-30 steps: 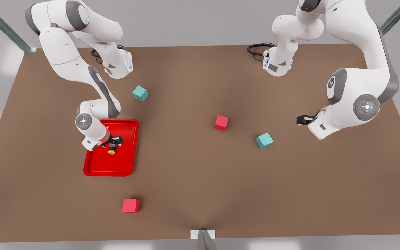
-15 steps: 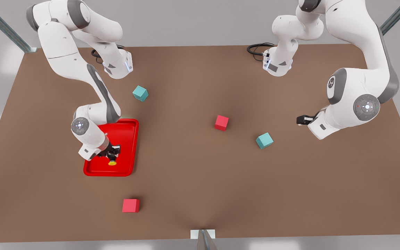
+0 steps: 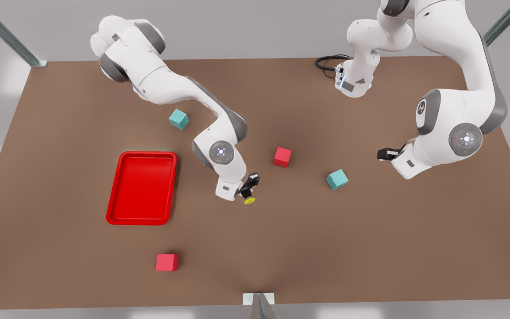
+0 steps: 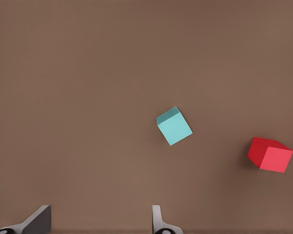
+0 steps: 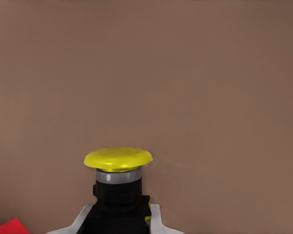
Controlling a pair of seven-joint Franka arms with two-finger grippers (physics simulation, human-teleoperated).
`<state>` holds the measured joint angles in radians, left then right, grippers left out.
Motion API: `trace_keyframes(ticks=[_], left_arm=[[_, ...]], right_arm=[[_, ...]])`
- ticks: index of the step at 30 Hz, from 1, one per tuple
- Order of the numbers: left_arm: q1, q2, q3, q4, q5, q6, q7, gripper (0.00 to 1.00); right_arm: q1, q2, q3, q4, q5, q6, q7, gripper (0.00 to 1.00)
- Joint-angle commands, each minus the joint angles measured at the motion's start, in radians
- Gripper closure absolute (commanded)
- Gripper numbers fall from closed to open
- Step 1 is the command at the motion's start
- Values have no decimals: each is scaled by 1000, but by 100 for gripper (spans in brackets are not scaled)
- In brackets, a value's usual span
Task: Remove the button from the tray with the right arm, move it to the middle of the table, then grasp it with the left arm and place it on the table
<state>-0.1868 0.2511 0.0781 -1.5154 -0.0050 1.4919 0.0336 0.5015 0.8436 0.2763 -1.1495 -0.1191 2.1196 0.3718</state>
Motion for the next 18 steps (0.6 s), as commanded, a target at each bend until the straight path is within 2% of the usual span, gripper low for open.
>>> trace_keyframes(ticks=[1, 2, 11, 15, 16, 17, 18], left_arm=[[1, -1, 0, 1, 2, 1, 0, 0], [1, -1, 0, 1, 2, 1, 2, 0], [1, 1, 0, 1, 0, 4, 0, 0], [1, 1, 0, 0, 0, 4, 0, 0], [1, 1, 0, 0, 0, 4, 0, 0], [1, 4, 0, 0, 0, 4, 2, 0], [1, 4, 0, 1, 0, 4, 0, 0]], right_arm=[[81, 117, -34, 165, 3, -124, 656, 60], [135, 196, -72, 263, 4, -124, 674, 60], [198, 311, -98, 286, 27, 3, 843, 57], [198, 336, -98, 286, 29, 19, 845, 26], [198, 336, -98, 286, 27, 20, 846, 21], [198, 336, -98, 287, 27, 20, 846, 0], [200, 330, -100, 287, 29, 20, 837, 0]])
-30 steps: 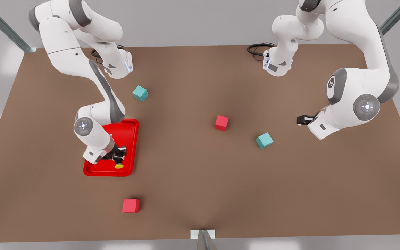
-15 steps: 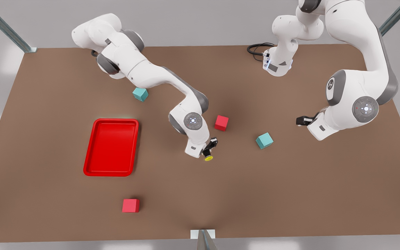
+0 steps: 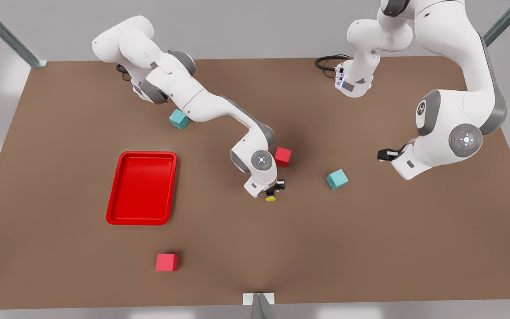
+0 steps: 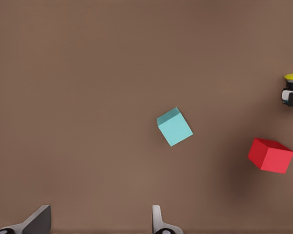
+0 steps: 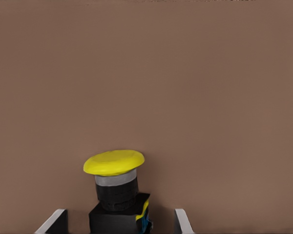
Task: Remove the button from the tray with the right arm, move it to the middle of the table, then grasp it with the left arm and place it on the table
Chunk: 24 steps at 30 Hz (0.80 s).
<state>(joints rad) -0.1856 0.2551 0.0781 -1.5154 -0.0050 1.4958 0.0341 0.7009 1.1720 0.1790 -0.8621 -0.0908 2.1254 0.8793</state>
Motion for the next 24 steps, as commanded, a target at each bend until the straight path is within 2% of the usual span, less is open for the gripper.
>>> trace_keyframes(ticks=[1, 3, 4, 5, 6, 8, 10, 11, 12, 13, 15, 17, 21, 24], left_arm=[[0, 0, 0, 0, 0, 0, 0, 0], [-1, 0, 0, 1, 0, 0, -10, 0], [-11, 1, -8, 1, -3, 0, -107, 0], [-95, 29, -14, 6, -6, 0, -281, 0], [-135, 101, -29, 89, -27, 0, -560, 0], [-235, 196, -38, 176, -119, 70, -853, 0], [-365, 302, -43, 176, -124, 310, -1045, 0], [-391, 368, -43, 176, -124, 452, -1171, 0], [-394, 429, -52, 178, -121, 584, -1312, 0], [-394, 480, -64, 178, -118, 696, -1369, 0], [-396, 561, -64, 158, -76, 919, -1409, 0], [-439, 566, -64, 52, -76, 1020, -1396, 0], [-488, 446, -66, -120, -76, 1037, -1300, 0], [-489, 409, -66, -149, -78, 1037, -1304, 0]], right_arm=[[6, -28, 5, 9, 0, 15, 270, 0], [35, -178, 8, -3, -1, -5, 173, 0], [49, -244, 10, -18, -6, -105, 162, 0], [34, -322, 11, -17, -3, -297, 20, 0], [-14, -423, 1, -17, -7, -484, -92, 0], [-227, -554, 8, -18, -7, -742, -419, 0], [-489, -649, 10, -46, -10, -851, -755, 0], [-607, -738, 13, -185, -9, -820, -824, 0], [-682, -923, 14, -506, -1, -613, -853, 0], [-701, -1005, 13, -611, -10, -581, -869, 0], [-748, -1002, 10, -572, -24, -613, -861, 0], [-752, -997, 7, -566, -26, -613, -797, 0], [-814, -956, 5, -568, -61, -657, -783, 0], [-813, -922, 10, -568, -84, -729, -789, 0]])
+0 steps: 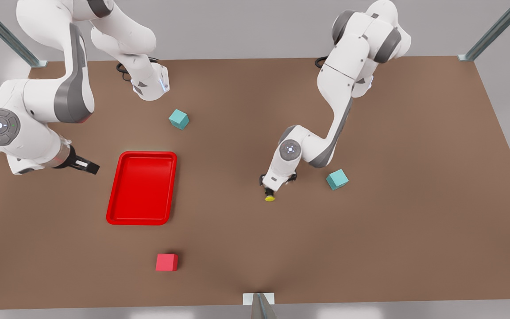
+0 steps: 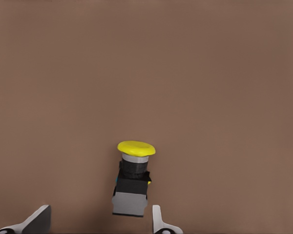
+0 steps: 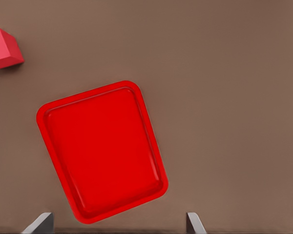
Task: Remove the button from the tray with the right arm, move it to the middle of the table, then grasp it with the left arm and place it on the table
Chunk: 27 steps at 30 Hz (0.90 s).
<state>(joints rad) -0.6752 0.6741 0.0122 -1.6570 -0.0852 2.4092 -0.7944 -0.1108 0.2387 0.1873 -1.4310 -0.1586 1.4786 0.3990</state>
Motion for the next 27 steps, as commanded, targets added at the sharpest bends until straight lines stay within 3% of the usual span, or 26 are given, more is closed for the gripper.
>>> trace_keyframes(ticks=[1, 6, 8, 13, 27], left_arm=[[-7, -5, 0, -4, 2, 125, -467, 0], [-9, 51, 2, 26, 56, 200, -310, 0], [-4, 56, 2, 25, 59, 197, 10, 0], [-3, 76, 2, 25, 62, 156, 274, 0], [-10, 139, 3, 69, 65, 151, 300, 2]], right_arm=[[-1, 16, 0, 0, -18, -90, -309, 0], [-20, 25, -3, 3, -22, -101, -307, 0], [-17, 25, -3, 1, -22, -101, -308, 0], [-15, 31, -3, 1, -22, -103, -307, 0], [-10, 36, -3, 3, -22, -101, -304, 0]])
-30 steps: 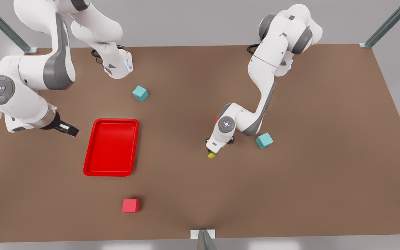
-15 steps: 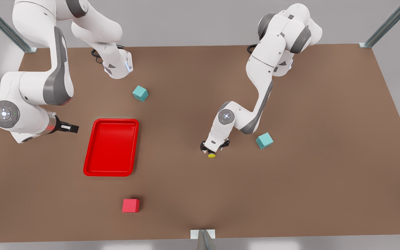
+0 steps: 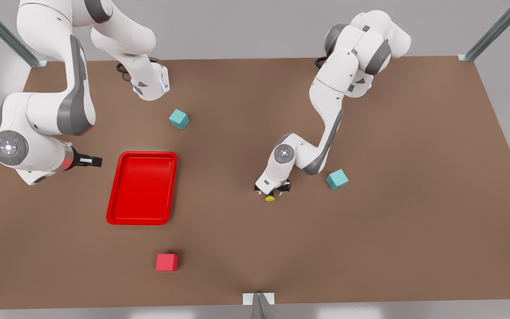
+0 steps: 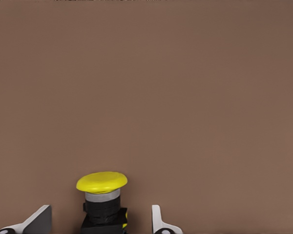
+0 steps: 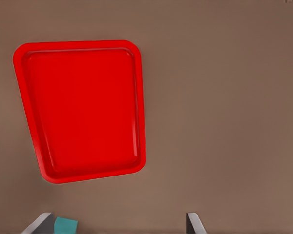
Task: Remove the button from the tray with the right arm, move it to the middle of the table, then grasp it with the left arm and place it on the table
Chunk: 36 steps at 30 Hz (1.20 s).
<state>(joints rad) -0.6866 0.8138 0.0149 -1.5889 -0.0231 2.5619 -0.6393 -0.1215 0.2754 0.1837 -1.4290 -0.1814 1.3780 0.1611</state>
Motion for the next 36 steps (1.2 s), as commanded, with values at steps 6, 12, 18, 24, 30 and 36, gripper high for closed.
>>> trace_keyframes(ticks=[6, 12, 18, 24, 30, 36], left_arm=[[2, 7, 2, 1, -1, -2, 144, 38], [-2, 15, 0, 3, -8, -2, 141, 45], [-1, 7, 3, 4, -8, -5, 139, 48], [-1, -5, 7, 70, -9, -141, 90, 51], [-378, -2, 536, 136, 40, -281, -1074, 51], [-413, 44, 551, 141, 676, -715, -2024, 52]], right_arm=[[0, -1, 0, -1, 0, 0, -67, 0], [0, -1, 0, 1, 0, 0, -68, 0], [2, -1, 2, 2, 0, -2, -71, 0], [0, -1, 2, 1, 0, -13, -69, 0], [0, -1, 2, 2, 0, -13, -69, 0], [23, -1, 6, 38, 2, -13, -71, 0]])
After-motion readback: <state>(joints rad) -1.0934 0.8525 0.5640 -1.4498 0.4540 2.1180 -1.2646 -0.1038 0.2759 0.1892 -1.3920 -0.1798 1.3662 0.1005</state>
